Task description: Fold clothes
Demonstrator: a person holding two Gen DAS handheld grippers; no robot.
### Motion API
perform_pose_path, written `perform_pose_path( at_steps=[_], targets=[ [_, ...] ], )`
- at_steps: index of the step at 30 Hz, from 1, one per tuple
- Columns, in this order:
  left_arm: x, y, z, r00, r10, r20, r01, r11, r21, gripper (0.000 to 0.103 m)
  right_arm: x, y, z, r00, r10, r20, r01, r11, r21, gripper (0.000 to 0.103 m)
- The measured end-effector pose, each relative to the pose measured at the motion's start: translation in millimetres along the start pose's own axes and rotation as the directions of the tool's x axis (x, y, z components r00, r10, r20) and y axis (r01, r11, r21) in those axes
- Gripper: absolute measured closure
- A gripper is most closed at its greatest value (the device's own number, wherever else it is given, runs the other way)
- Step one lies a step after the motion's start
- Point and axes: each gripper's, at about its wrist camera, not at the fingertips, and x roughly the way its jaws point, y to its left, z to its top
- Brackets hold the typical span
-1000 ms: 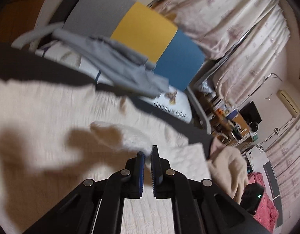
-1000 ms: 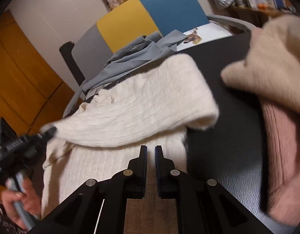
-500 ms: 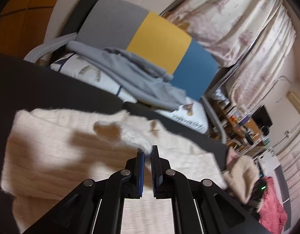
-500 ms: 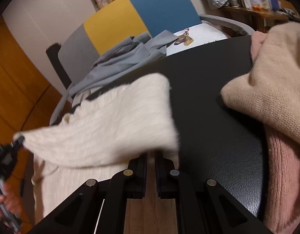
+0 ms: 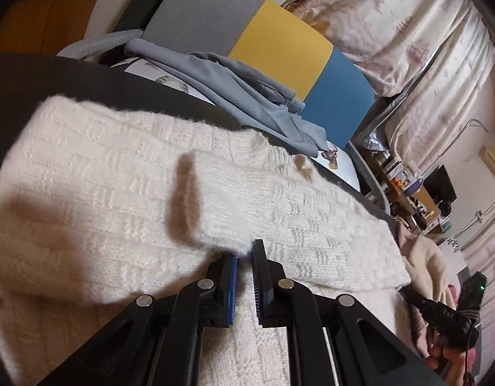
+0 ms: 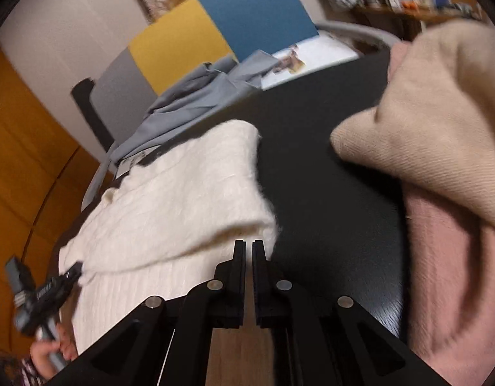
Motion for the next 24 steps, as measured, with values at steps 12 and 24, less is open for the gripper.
perform_pose_path(
  at_steps=[12,24],
  targets=[
    [2.3,3.5,-1.6,1.0,-0.022,0.006,0.022,1.0,-0.017,0.094,75.0,78.7,41.9,0.992,-0.121,-0.031,0.106,0.947,-0.304,0.097],
    [2.8,14.6,-1.9,0.996,-0.086,0.01,0.086,0.993,-0.075,0.092,86.3,62.1,42.5,0.976,-0.215,-0.04,0.197,0.944,-0.263,0.097]
  ],
)
